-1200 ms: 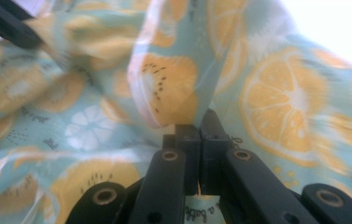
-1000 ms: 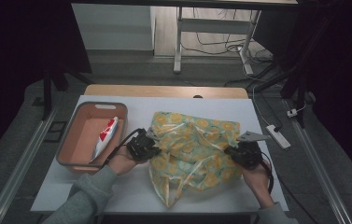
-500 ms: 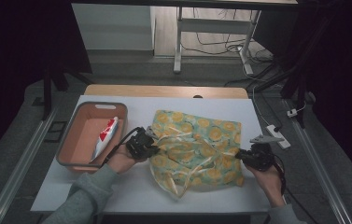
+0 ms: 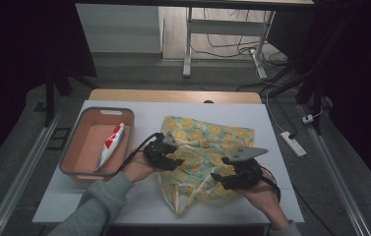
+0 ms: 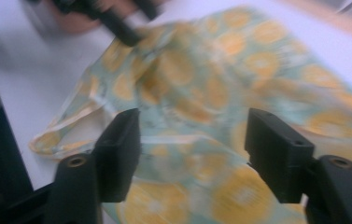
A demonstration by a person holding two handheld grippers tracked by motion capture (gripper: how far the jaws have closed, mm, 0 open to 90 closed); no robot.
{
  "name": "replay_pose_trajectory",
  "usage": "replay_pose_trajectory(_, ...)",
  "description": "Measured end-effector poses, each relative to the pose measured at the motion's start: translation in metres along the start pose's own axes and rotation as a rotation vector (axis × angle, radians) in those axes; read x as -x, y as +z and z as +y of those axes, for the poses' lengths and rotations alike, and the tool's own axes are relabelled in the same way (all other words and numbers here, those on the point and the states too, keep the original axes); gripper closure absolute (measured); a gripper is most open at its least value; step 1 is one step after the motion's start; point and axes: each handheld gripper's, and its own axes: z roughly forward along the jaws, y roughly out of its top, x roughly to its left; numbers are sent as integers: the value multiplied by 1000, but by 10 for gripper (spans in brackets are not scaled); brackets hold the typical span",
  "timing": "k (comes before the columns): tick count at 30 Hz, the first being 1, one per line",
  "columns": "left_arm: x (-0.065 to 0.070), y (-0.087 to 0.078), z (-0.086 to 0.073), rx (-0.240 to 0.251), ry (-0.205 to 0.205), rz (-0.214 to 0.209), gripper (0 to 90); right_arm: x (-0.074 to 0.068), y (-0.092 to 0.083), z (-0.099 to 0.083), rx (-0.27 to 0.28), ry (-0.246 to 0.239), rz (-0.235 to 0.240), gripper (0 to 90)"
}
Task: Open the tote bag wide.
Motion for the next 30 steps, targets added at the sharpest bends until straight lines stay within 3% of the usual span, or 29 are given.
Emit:
replay_pose_trajectory(1, 1, 3, 4, -2, 7, -6, 450, 0, 0, 0, 0, 0, 0, 317)
replay_pose_trajectory(3, 2, 15, 18, -20, 34, -11, 435, 5, 16, 2, -44, 1, 11, 284)
replay_pose_trajectory(4, 3, 20, 24, -32, 45, -8, 423, 14, 29, 0, -84, 9, 4, 274)
replay_pose_trajectory(5, 3, 25, 30, -42, 55, -7, 423, 14, 29, 0, -84, 9, 4, 274)
replay_pose_trajectory(7, 2, 35, 40, -65, 68, -30, 422, 26, 38, -8, -124, 54, 18, 285)
replay_pose_trajectory(10, 3, 56, 50, -124, 83, -58, 412, 25, 42, -22, -153, 86, 72, 332)
replay_pose_trajectory(14, 6, 75, 49, -180, 110, -94, 391, 18, 44, -34, -179, 89, 88, 414)
replay_pose_trajectory(15, 7, 79, 48, -194, 120, -103, 382, 16, 43, -37, -182, 84, 80, 480)
replay_pose_trajectory(16, 8, 83, 47, -207, 124, -112, 375, 13, 41, -40, -172, 71, 86, 623)
replay_pose_trajectory(17, 9, 85, 46, -216, 132, -117, 375, 13, 41, -40, -172, 71, 86, 623)
replay_pose_trajectory(18, 12, 89, 46, -231, 149, -132, 370, 9, 37, -41, -161, 64, 84, 748)
replay_pose_trajectory(19, 12, 89, 46, -231, 149, -132, 371, 8, 35, -42, -157, 59, 85, 791)
replay_pose_trajectory(22, 15, 93, 44, -258, 167, -126, 375, 3, 30, -46, -143, 45, 82, 871)
replay_pose_trajectory(26, 15, 99, 40, -294, 178, -146, 378, 2, 27, -49, -139, 44, 83, 883)
replay_pose_trajectory(30, 17, 99, 37, -279, 182, -185, 363, 0, 24, -53, -135, 43, 79, 890)
